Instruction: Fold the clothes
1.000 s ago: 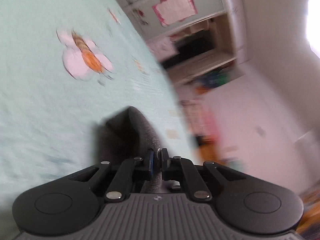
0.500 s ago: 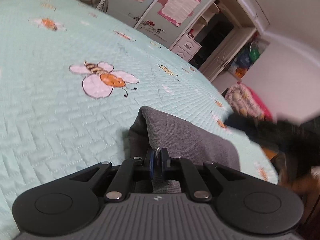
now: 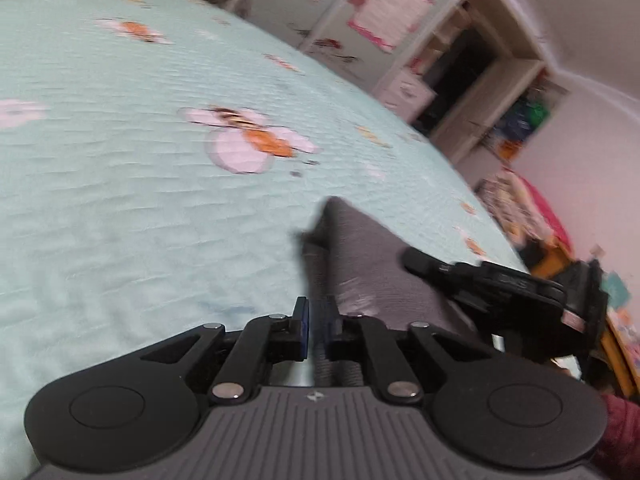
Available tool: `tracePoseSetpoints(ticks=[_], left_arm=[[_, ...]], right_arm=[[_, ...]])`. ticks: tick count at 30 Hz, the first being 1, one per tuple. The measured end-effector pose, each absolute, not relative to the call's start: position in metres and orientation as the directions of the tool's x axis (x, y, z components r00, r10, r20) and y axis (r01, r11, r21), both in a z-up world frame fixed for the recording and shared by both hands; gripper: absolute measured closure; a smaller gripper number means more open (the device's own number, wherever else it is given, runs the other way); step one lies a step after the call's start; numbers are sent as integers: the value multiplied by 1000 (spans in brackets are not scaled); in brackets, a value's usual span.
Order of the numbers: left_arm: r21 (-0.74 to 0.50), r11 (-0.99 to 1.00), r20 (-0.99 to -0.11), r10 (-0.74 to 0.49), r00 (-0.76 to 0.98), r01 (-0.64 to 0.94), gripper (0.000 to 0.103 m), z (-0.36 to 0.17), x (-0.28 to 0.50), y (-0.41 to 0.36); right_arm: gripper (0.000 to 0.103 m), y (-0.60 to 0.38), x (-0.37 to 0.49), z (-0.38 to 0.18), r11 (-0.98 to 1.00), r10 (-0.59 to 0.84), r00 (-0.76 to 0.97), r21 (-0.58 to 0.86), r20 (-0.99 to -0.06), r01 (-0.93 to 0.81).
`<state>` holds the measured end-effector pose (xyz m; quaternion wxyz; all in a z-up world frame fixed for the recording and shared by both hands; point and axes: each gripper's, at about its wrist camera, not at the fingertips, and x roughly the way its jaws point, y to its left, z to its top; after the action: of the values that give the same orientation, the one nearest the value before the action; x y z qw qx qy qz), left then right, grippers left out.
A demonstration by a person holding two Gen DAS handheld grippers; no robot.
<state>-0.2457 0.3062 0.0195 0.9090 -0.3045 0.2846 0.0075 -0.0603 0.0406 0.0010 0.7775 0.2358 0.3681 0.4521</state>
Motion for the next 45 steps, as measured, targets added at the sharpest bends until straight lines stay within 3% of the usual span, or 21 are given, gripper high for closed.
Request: tracePoseSetpoints(ticks=[5,8,11,13,15,18,23,27,30,31,34,41,43,44,45], left_arm=[[-634,748,-451,-151,880,-197,100,49,-254,320],[-730,677,-353,-253,901,-96,99,72,-232,315],[-808,585,-324,-336,884,-73,98,67,-190,305],[-800,584,-400,-351,846,-136,94,43,-156,299],[-800,544,-485,-342,805,-251,98,8,-136,303],[-825,510,-462,-364,809,-242,96,-7,-134,312],[-747,612,-524,-301,797,-259,101,30,-140,310],[-732,656,-468,-289,835,-183,96,64,-174,291],[-630,754,-563,-281,777,-184,88,48,-196,250],[-580,787,-615,-251,747,-213,97,32,-202,239],[-553,811,-560,-193,806,-190,98,13,-225,233],[-479,849,-631,-157,760,-221,98,29,-221,234],[-471,853,-634,-148,759,-227,99,34,-228,236],[-480,846,-622,-142,770,-231,98,37,-234,237],[-489,840,-611,-137,780,-236,95,40,-239,239]], right_arm=[[103,41,-61,1,475,879,324,699,-349,-534],[103,40,-61,0,469,882,323,704,-342,-534],[103,39,-60,-1,461,886,322,710,-334,-532],[103,39,-60,-1,456,888,321,714,-329,-531],[103,38,-60,-2,451,891,320,719,-323,-529],[103,37,-59,-3,443,894,318,725,-315,-528],[103,35,-59,-3,433,899,317,732,-304,-526],[103,34,-58,-3,429,900,315,737,-300,-523],[103,32,-58,-3,419,904,311,747,-293,-516],[103,31,-57,-4,413,907,307,753,-288,-512],[103,31,-56,-4,404,911,299,759,-283,-511],[103,28,-54,15,423,904,281,773,-323,-473],[79,6,-65,30,393,913,294,797,-281,-460],[57,-5,-71,37,377,918,301,808,-259,-453],[48,-17,-77,45,361,921,308,819,-238,-447]])
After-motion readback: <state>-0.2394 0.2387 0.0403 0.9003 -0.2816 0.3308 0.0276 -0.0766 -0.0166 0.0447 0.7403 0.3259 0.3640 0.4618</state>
